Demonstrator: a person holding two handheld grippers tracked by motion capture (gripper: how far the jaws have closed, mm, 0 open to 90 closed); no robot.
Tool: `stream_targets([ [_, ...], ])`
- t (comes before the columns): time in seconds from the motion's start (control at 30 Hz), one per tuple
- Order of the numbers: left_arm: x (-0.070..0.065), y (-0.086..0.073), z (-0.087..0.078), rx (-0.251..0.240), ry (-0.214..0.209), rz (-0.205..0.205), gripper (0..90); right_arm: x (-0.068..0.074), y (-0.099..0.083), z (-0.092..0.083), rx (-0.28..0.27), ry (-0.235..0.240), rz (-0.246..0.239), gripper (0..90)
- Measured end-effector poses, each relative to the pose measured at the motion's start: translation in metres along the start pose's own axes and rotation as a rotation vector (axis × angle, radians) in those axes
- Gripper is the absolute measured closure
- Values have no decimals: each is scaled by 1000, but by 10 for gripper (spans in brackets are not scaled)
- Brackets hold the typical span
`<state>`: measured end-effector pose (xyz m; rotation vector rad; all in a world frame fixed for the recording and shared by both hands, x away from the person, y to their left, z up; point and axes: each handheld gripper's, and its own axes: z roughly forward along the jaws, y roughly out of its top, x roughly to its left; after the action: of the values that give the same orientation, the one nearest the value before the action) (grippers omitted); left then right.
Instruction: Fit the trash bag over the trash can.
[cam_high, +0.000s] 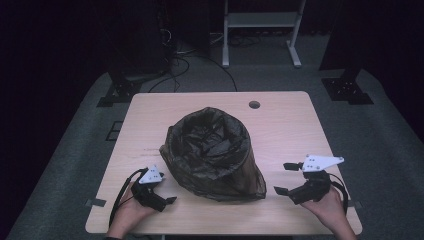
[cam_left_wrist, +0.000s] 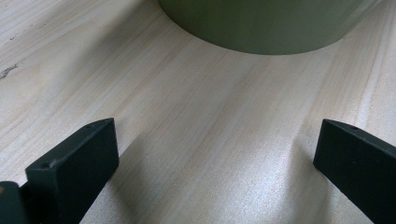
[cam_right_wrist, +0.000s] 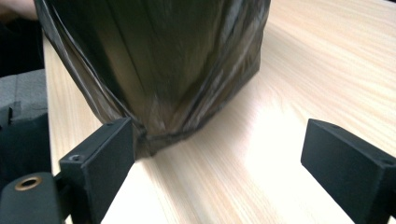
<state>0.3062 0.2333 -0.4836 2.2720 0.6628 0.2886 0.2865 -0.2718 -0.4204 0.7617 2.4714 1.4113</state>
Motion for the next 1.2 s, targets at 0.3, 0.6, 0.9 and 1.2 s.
stream_targets([
  [0.3, 0, 0, 0, 0, 0, 0, 0, 1, -25, 14, 54, -21, -6, 88],
  [0.6, 0, 0, 0, 0, 0, 0, 0, 4, -37, 36, 122, -26, -31, 88],
  [0.9, 0, 0, 0, 0, 0, 0, 0, 12, -40, 59, 165, -2, -56, 88],
  [1.2, 0, 0, 0, 0, 0, 0, 0, 19, -37, 69, 203, -6, -92, 89],
])
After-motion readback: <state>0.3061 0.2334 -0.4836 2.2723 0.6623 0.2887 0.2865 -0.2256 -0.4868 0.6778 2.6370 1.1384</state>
